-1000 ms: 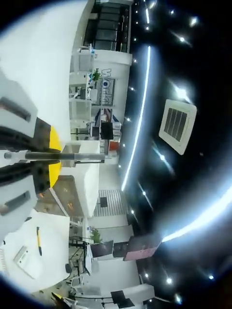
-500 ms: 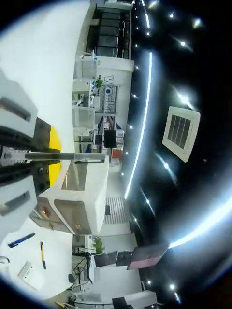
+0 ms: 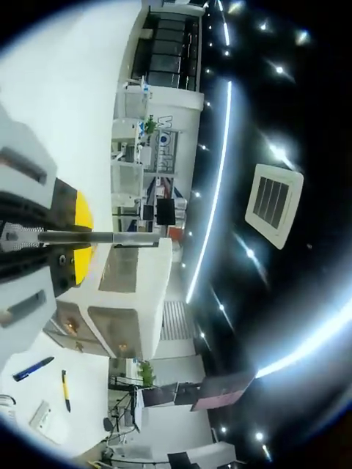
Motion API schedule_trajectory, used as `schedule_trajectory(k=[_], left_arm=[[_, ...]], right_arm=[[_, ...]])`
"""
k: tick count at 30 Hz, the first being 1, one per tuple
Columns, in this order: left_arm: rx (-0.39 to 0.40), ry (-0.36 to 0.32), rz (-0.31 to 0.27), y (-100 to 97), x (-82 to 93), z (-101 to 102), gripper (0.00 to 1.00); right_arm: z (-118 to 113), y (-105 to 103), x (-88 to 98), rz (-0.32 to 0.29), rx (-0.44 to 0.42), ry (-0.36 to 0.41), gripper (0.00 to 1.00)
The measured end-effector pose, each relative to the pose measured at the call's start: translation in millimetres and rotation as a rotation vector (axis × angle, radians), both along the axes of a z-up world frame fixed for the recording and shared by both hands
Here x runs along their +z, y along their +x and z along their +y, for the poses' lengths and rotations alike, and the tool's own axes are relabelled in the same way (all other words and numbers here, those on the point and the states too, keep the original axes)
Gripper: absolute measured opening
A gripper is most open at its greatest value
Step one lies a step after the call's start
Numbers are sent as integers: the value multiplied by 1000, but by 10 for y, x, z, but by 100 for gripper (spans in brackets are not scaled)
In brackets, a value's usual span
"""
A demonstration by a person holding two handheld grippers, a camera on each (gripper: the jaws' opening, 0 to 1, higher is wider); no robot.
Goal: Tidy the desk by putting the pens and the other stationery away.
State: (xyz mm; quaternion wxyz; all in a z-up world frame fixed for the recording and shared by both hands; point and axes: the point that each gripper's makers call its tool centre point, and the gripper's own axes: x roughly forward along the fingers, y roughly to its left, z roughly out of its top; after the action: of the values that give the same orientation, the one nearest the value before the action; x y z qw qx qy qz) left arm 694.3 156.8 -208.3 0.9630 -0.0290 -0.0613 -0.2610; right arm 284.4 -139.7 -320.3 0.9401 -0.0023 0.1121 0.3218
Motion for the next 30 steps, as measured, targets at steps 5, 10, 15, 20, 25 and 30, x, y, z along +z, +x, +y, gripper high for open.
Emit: schedule_trajectory(k=[5,10,15,20,25,30], left_arm=[[2,8,0,-16,-64,34,7],[7,11,8,-24,-137,74,7],[7,8,14,-28,-198,100,7],[7,-1,10,-33,-217,118,7],[11,17,9,-31,-217,131,7],[20,21,8,-28,-215,159,7]], right_arm=[[8,-4,-5,1,2,0,70],[19,-11,6,-1,4,1,70],[34,-15,12,-4,5,-4,70],[38,-20,28,-6,6,-6,70],[36,-21,29,-7,4,-11,70],[47,-26,41,-9,6,-12,70]])
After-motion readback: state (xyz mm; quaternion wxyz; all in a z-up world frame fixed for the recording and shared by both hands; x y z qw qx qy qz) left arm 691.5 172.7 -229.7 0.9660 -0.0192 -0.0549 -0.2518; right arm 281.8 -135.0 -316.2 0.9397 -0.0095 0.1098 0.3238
